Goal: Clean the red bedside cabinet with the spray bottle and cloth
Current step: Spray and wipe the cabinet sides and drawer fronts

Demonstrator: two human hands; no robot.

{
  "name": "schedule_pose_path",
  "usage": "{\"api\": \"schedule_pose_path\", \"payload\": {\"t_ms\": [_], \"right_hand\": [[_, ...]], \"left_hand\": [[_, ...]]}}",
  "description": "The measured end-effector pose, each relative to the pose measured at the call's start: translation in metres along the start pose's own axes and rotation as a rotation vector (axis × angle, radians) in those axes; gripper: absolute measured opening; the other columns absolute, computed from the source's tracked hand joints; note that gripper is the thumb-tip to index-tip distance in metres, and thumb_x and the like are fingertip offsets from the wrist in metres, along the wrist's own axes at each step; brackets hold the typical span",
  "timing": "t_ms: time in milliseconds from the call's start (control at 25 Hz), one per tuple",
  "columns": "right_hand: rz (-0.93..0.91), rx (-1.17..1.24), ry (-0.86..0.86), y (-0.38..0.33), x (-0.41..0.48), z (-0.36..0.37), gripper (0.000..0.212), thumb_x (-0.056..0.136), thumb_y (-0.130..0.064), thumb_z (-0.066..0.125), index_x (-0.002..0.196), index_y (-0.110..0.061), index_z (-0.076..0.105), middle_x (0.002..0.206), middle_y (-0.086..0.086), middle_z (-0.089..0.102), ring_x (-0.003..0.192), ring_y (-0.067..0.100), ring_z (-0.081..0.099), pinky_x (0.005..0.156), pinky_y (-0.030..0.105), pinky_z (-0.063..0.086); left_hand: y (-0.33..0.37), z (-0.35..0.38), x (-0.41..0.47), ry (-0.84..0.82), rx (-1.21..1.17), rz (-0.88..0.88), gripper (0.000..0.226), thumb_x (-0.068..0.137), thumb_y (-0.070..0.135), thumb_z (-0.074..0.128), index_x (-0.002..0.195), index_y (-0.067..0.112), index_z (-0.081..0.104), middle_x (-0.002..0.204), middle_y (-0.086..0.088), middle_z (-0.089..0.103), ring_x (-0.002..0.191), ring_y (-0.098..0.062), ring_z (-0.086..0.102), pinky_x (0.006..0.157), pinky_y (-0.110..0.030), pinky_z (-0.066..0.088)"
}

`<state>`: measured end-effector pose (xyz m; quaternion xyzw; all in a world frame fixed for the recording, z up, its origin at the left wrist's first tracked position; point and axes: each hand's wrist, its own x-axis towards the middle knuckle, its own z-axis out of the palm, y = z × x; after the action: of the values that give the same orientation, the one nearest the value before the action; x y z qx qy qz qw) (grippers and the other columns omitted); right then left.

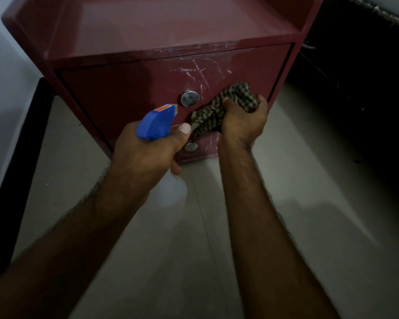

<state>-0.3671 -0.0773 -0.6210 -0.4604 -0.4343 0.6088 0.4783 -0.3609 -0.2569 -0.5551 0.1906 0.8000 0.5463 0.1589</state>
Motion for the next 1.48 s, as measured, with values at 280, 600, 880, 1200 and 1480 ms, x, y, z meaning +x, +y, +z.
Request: {"api": "schedule_pose_path", "payload": {"t_ms": [280,600,880,1200,1480], "right_hand": [[-0.219,-0.041,-0.077,-0.007,-0.002,-0.001,0.076,0.081,-0.004,0.085,0.15,-0.012,0.053,0.126,-0.003,0.068,0.105,0.005,0.067,0.082,0.005,0.053],[-0.319,-0.144,-0.168,0.01,-0.014,0.008,0.075,0.081,-0.008,0.084,0.149,-0.018,0.054,0.132,-0.007,0.07,0.114,0.002,0.068,0.1,0.03,0.058],[-0.315,-0.219,-0.153,0.029,-0.011,0.002,0.068,0.08,-0.014,0.084,0.143,-0.022,0.059,0.115,-0.007,0.075,0.1,0.005,0.072,0.089,0.038,0.063],[-0.515,-0.371,-0.23,0.026,-0.01,-0.004,0.071,0.082,-0.002,0.075,0.147,-0.021,0.057,0.103,-0.021,0.067,0.089,-0.002,0.068,0.082,0.029,0.062],[-0.749,-0.393,-0.289,-0.005,-0.01,0.008,0.071,0.083,-0.002,0.063,0.151,-0.02,0.053,0.105,-0.011,0.075,0.085,0.01,0.071,0.07,0.041,0.062]], "left_hand": [[-0.002,-0.005,0.0,-0.005,-0.015,0.006,0.018,0.089,0.043,0.069,0.085,0.032,0.057,0.066,0.004,0.068,0.057,-0.022,0.069,0.079,-0.043,0.058],[-0.002,-0.005,0.0,0.009,-0.001,-0.01,0.022,0.09,0.043,0.068,0.081,0.025,0.06,0.06,0.012,0.068,0.053,-0.012,0.067,0.07,-0.032,0.049],[-0.002,-0.006,0.002,0.004,-0.029,0.009,0.012,0.09,0.042,0.068,0.086,0.036,0.058,0.06,0.02,0.066,0.055,-0.014,0.068,0.076,-0.033,0.053],[-0.004,-0.008,0.003,0.008,-0.018,0.001,0.015,0.09,0.043,0.068,0.084,0.032,0.059,0.061,0.02,0.066,0.052,-0.011,0.066,0.075,-0.033,0.054],[-0.006,-0.005,0.006,0.025,0.016,-0.016,0.037,0.09,0.043,0.068,0.087,0.007,0.059,0.064,0.005,0.066,0.05,-0.011,0.065,0.063,-0.024,0.047]]}}
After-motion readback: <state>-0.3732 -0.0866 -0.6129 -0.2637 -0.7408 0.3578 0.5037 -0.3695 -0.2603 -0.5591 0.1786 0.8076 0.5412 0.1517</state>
